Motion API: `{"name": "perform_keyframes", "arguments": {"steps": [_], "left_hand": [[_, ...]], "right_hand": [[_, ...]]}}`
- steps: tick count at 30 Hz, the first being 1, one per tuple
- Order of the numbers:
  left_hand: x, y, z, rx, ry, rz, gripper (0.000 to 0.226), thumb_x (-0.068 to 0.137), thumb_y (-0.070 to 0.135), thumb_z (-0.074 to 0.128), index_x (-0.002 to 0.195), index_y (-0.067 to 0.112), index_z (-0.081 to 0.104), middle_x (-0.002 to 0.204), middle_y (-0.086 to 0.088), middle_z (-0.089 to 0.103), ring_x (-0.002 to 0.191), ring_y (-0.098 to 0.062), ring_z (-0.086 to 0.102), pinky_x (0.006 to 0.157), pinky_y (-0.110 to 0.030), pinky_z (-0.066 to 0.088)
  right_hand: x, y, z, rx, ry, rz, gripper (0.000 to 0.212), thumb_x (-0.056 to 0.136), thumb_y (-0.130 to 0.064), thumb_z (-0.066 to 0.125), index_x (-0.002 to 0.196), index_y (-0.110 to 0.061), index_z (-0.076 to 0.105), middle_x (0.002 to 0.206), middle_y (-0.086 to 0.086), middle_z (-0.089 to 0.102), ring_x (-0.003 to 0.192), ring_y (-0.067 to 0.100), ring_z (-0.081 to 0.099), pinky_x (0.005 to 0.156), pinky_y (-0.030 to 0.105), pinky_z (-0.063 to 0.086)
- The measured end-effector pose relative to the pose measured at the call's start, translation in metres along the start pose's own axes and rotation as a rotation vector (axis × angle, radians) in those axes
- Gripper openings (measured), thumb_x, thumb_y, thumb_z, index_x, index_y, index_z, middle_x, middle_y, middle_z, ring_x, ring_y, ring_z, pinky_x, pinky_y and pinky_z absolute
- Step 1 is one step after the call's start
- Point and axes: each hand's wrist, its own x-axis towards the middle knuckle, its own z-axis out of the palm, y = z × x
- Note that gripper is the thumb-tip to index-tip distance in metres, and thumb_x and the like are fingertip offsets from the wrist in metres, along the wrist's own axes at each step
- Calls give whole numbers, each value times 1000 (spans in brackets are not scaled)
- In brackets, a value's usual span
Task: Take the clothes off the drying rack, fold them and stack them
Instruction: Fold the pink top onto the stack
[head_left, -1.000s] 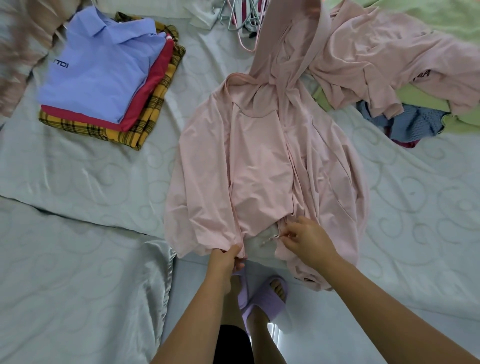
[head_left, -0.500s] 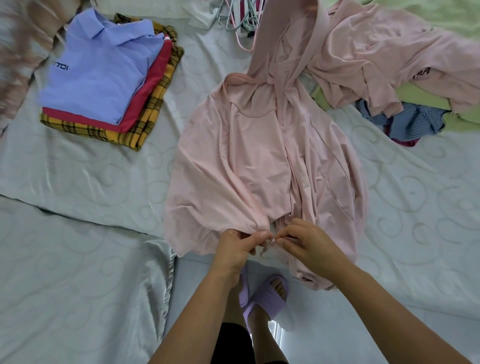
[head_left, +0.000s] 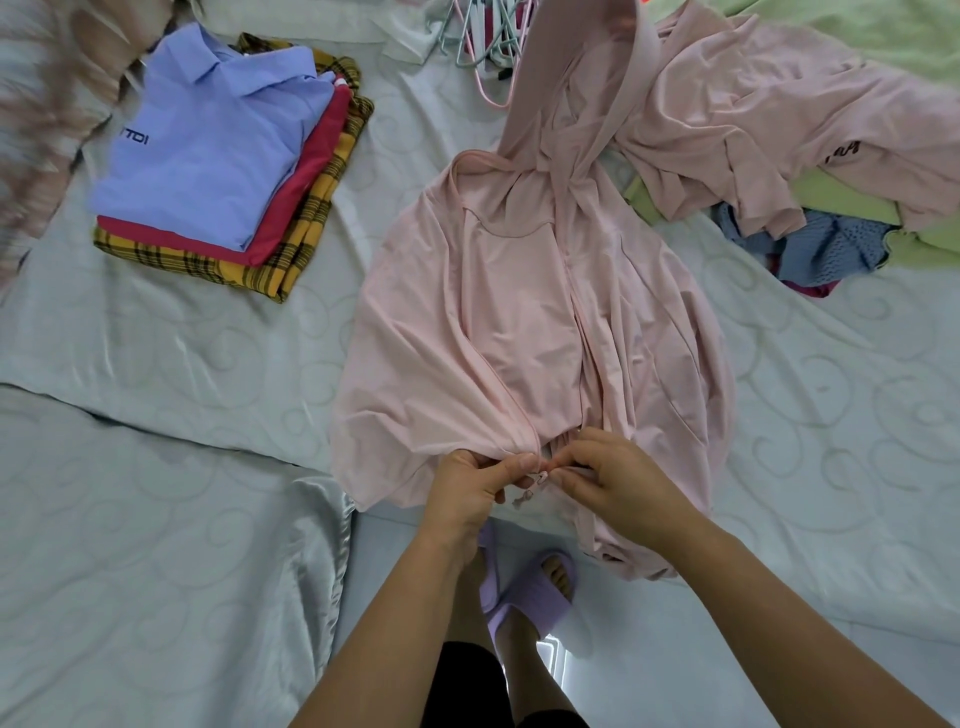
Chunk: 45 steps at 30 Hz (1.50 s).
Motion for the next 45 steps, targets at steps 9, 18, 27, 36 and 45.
{"name": "perform_keyframes", "arguments": {"steps": [9,18,27,36,45], "left_hand": [[-8,3,6,-29,12,75,11,81,-5,63,75,4,66,43,11,58,41,5,50,47,-8,38],[-5,-4,0,78,-44,-8,19,90,10,58,72,9,64,58,1,62,62,-15,53,65,-31,43],[-11,-4,0,80,-90,45,23,91,10,55,70,10,62,50,6,59,51,-2,51,57,-18,44],[-12,-4,-7,-88,-22,17,16,89,8,58,75,9,67,57,4,65,56,-6,56,62,-24,43],[-16,-18,-14,99,16,60,24,95,17,51,71,12,51,63,1,53,62,-9,49,61,-21,44]], "right_hand": [[1,1,4,-3,13,10,10,87,-16,63,92,-12,70,82,-9,54,73,-4,46,68,4,35],[0,1,5,-5,11,30,8,88,-15,60,87,-15,68,85,-5,56,80,9,50,75,22,41],[8,-5,4,171,49,194,9,88,-15,61,83,-10,67,79,-3,54,84,16,52,82,28,41],[-6,-31,10,178,232,261,19,87,-26,62,72,-24,52,73,-12,51,69,0,48,63,15,35],[-13,-39,33,836,-101,639,22,90,-26,60,76,-10,65,51,-5,50,48,6,39,51,19,33]]}}
